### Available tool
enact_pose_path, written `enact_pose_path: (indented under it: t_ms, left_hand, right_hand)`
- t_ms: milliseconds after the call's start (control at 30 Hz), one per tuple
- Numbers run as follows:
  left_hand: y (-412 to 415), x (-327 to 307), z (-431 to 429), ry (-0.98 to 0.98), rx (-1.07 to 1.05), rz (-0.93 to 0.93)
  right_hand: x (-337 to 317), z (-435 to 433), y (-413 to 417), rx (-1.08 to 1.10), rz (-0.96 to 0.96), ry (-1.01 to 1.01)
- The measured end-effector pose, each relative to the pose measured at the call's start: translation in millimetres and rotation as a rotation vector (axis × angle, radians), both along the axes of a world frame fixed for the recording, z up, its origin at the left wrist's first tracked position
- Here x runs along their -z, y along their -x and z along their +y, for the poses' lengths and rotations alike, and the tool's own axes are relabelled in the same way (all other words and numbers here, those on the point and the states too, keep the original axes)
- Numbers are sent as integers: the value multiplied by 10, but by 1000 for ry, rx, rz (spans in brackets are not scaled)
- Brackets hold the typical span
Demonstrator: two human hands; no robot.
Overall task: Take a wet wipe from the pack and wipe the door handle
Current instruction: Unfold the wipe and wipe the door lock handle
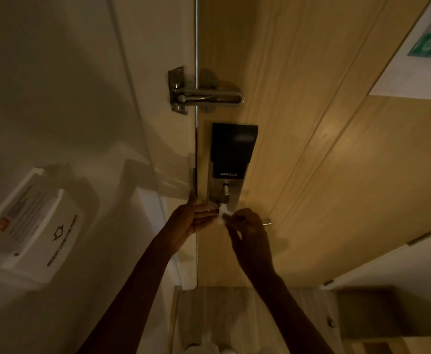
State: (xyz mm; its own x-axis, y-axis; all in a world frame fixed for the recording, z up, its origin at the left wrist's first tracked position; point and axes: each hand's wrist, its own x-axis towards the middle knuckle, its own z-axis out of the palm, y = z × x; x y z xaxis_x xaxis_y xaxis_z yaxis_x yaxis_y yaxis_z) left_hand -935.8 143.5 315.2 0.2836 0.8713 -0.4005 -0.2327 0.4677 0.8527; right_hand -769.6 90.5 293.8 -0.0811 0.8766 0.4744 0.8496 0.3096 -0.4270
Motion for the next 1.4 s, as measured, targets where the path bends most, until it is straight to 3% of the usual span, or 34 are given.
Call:
enact_pose_path:
  t_ms: [100, 233, 367, 467, 633, 867, 1067, 1233, 1400]
  left_hand:
    - [20, 12, -2, 21, -9, -33]
    - [42, 47, 13, 2, -10, -9]
    - [29, -18, 29, -111, -113, 247]
    - [72, -62, 45, -251, -203, 312]
    - [29, -115, 55, -369, -135, 295]
    - [44, -73, 100, -247, -180, 256]
    - [48, -125, 108, -192, -169, 242]
    - [64, -147, 112, -131, -160, 203]
    - [78, -175, 125, -90, -145, 152]
  right_hand:
    - [46, 0, -97, 0, -81, 42]
    - [-30, -59, -394, 89, -18, 72]
    - [-47, 5, -183, 107, 15, 92]
    - [11, 15, -150, 65, -17, 110]
    - [-59, 58, -372, 109, 74, 134]
    - [-62, 259, 89, 24, 402, 37]
    - [-80, 199, 1, -131, 54, 69]
    - [-103, 271, 24, -102, 85, 55]
    - [-36, 207, 161, -58, -105, 68]
